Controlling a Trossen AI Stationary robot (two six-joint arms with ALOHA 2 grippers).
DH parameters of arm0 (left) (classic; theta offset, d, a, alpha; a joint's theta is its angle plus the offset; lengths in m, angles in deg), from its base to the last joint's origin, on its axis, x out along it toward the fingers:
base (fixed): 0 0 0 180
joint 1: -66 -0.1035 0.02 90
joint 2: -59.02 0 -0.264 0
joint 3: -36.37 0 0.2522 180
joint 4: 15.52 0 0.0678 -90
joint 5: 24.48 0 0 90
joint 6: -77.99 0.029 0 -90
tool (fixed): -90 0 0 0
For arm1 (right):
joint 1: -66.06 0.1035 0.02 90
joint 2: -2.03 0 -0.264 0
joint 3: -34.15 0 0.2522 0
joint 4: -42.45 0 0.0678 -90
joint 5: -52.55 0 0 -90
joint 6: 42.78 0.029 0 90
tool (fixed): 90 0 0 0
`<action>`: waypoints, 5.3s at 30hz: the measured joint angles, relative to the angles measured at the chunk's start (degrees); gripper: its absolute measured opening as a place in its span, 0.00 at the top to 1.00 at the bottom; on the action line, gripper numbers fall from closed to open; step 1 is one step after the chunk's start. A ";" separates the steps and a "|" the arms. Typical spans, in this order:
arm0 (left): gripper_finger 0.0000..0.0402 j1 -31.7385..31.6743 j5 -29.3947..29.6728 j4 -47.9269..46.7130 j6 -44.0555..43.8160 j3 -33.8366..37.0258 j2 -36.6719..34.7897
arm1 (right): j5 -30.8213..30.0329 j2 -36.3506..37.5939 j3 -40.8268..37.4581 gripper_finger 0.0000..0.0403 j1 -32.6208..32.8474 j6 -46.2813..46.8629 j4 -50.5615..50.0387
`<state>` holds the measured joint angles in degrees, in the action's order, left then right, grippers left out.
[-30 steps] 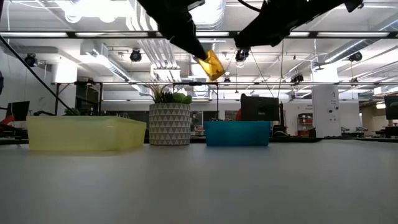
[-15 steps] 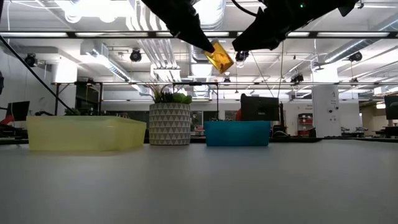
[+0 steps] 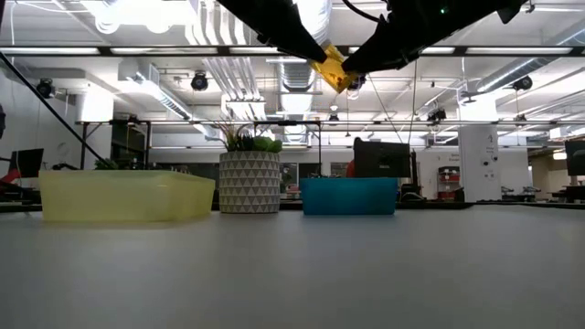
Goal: Pick and place medicine bottles into bin by pill shape (circle, oval)
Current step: Put the orange capsule bottle into the blue bin, then return to Home Position
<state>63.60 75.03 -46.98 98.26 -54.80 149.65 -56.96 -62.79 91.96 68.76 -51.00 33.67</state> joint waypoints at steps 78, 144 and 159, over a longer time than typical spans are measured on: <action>0.26 0.15 -1.07 11.18 -2.01 24.55 -33.68 | 20.73 -28.45 33.89 0.58 -28.16 -7.84 -37.88; 0.26 0.17 -1.08 13.14 -1.55 26.30 -33.87 | 23.93 -38.11 35.22 0.52 -31.63 -15.05 -37.25; 0.26 0.15 -1.11 13.21 -1.53 26.30 -34.05 | 23.96 -37.35 35.28 0.39 -31.60 -14.27 -37.29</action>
<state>63.76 73.92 -33.77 96.73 -28.51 115.60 -33.00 -100.15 127.24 37.16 -65.27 -3.62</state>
